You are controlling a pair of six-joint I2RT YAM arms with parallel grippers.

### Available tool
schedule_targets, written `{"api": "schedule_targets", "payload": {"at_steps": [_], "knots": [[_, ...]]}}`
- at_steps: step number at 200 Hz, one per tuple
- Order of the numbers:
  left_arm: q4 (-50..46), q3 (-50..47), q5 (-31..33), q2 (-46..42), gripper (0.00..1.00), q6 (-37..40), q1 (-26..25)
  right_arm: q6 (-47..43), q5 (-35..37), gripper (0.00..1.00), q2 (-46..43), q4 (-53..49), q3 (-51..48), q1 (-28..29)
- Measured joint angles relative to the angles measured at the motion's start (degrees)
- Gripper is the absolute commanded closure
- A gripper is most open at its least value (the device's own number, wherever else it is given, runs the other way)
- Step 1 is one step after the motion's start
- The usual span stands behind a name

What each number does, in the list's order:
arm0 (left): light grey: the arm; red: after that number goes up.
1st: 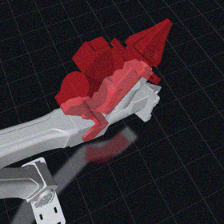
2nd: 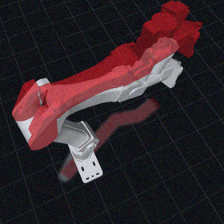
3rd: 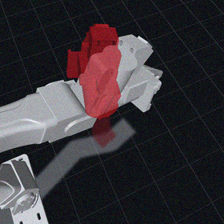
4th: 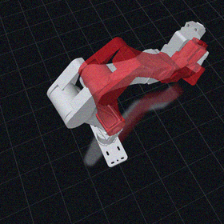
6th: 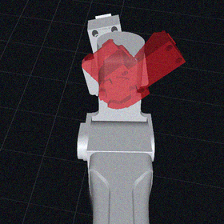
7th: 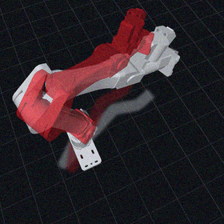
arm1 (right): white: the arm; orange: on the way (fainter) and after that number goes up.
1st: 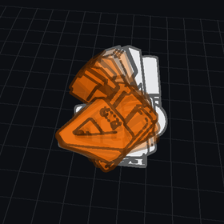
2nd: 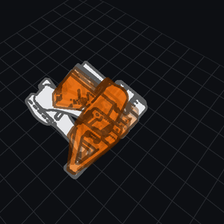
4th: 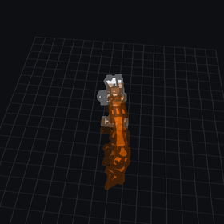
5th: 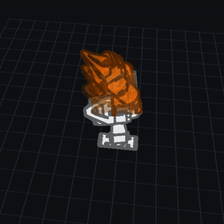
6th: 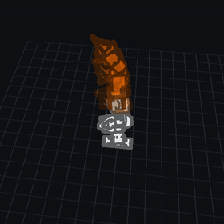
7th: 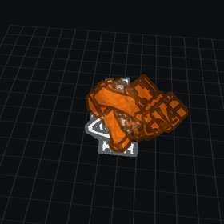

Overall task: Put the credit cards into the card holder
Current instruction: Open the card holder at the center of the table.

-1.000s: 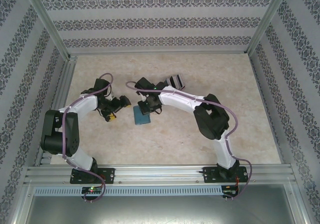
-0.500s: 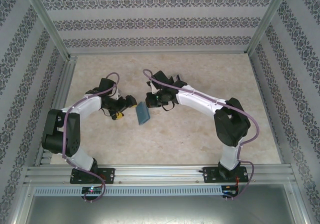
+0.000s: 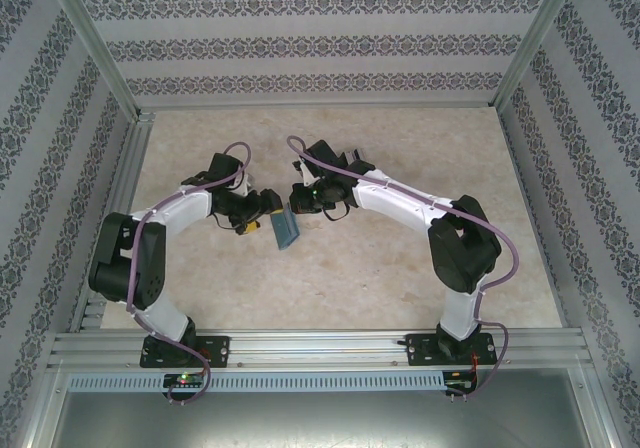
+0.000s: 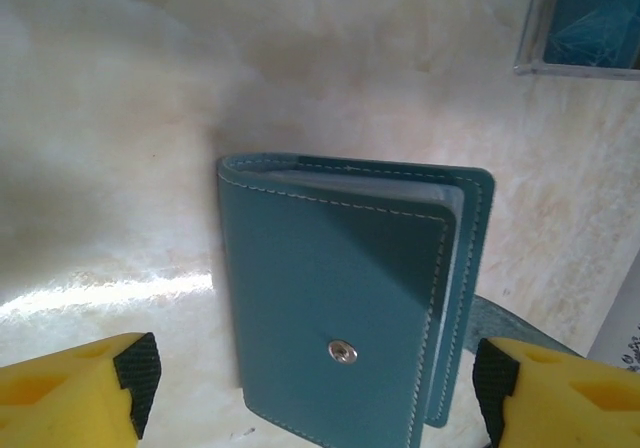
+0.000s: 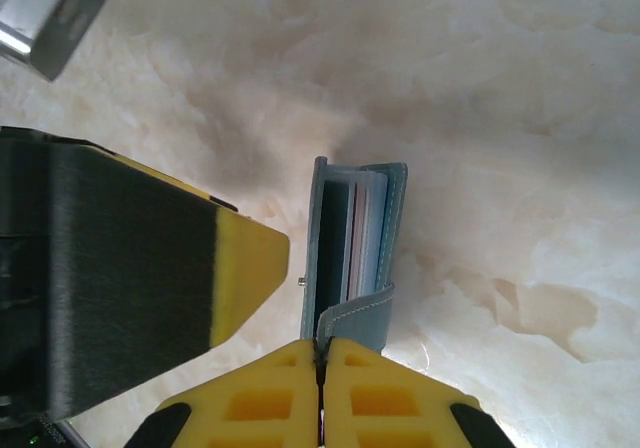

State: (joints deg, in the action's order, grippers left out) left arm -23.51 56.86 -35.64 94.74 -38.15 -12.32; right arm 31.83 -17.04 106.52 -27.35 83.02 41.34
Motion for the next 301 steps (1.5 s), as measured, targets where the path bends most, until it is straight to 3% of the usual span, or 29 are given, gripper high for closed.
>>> {"api": "schedule_targets", "payload": {"at_steps": [42,67,94,129,203,301], "knots": [[0.04,0.76,-0.39,2.23,0.26,-0.26,-0.2,0.63,-0.63,0.9,-0.61,0.24,-0.17,0.0],[0.07,2.1,-0.59,2.51,0.39,-0.35,-0.59,1.09,-0.87,0.9,-0.74,0.7,-0.72,0.0],[0.24,2.69,-0.96,2.51,0.64,-0.33,-0.76,1.09,-0.85,0.9,-0.74,0.92,-1.33,0.0],[0.48,2.69,-1.86,2.95,0.67,-0.44,-0.76,1.51,-0.9,0.9,-1.42,1.7,-3.19,-0.37],[1.27,3.54,-2.73,3.04,0.98,-0.39,-0.74,2.78,-1.29,0.9,-2.8,3.69,-4.94,-1.66],[1.33,3.54,-0.46,2.27,1.0,-0.39,-0.76,3.02,-1.11,0.9,-8.44,5.6,-14.58,-5.07]]}}
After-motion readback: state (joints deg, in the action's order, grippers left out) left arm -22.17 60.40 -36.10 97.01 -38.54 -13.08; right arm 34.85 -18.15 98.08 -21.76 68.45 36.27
